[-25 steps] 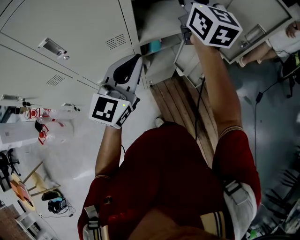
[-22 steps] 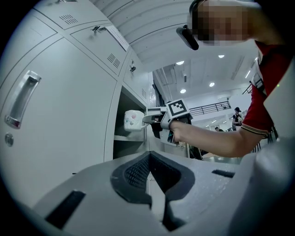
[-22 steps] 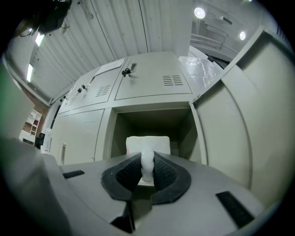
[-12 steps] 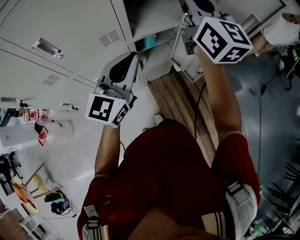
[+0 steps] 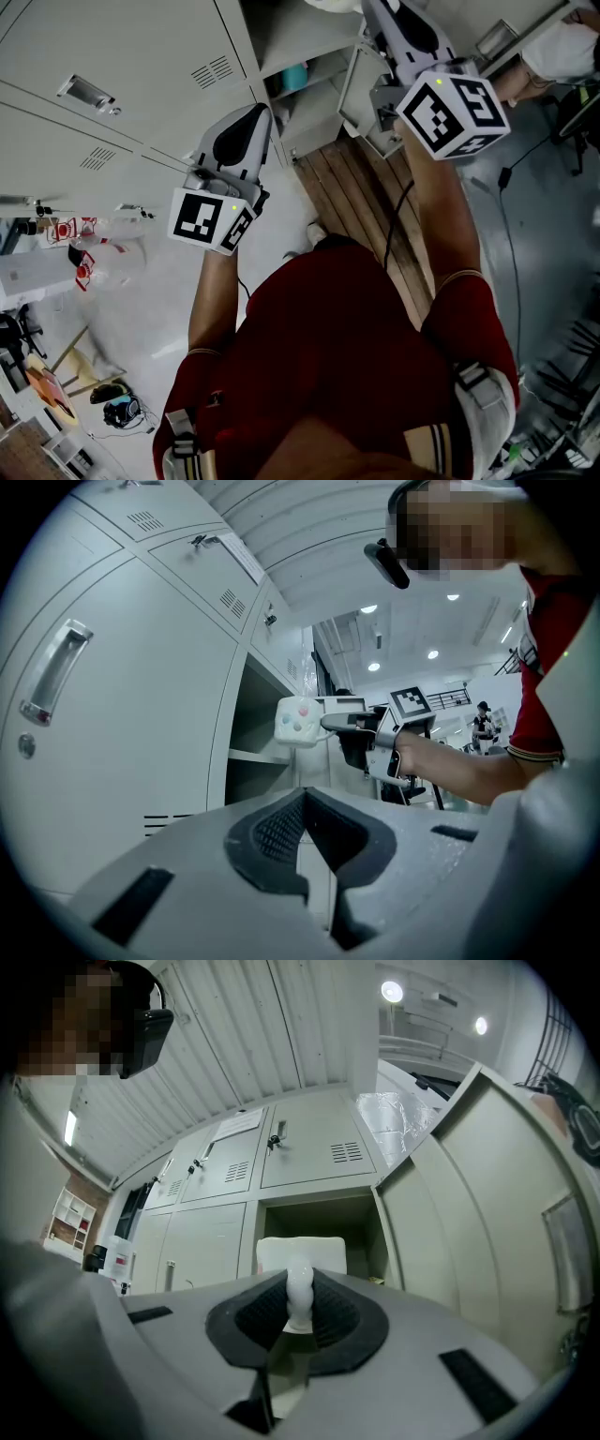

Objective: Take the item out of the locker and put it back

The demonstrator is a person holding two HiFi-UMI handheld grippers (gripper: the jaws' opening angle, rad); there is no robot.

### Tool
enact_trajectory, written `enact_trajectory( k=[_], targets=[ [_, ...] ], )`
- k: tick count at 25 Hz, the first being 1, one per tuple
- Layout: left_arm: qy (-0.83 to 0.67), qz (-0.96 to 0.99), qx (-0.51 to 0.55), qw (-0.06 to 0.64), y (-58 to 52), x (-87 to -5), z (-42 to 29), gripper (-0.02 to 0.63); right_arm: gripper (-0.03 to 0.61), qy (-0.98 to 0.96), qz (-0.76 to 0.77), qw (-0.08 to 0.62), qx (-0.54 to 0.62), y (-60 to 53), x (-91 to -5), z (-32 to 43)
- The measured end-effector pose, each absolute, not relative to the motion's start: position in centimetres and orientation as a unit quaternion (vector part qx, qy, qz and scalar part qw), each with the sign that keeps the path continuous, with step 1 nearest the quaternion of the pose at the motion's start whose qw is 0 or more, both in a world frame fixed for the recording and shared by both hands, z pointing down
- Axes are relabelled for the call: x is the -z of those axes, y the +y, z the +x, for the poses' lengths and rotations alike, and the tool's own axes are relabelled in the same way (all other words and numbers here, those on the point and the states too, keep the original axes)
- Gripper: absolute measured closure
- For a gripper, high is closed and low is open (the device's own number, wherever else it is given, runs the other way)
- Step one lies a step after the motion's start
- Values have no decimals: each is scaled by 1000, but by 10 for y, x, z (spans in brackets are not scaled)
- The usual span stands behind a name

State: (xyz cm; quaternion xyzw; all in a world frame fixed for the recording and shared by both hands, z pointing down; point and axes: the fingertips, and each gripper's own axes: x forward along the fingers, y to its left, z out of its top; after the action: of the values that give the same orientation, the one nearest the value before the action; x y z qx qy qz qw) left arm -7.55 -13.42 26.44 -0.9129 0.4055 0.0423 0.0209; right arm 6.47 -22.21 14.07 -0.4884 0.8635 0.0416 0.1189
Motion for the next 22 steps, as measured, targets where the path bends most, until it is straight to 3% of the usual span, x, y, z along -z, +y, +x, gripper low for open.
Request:
enact_trajectory(
  k=[22],
  targets=[
    [408,-912,-42,15,-142,-286,-68,607,540,858,-501,108,-38,-196,-215,89]
  ],
)
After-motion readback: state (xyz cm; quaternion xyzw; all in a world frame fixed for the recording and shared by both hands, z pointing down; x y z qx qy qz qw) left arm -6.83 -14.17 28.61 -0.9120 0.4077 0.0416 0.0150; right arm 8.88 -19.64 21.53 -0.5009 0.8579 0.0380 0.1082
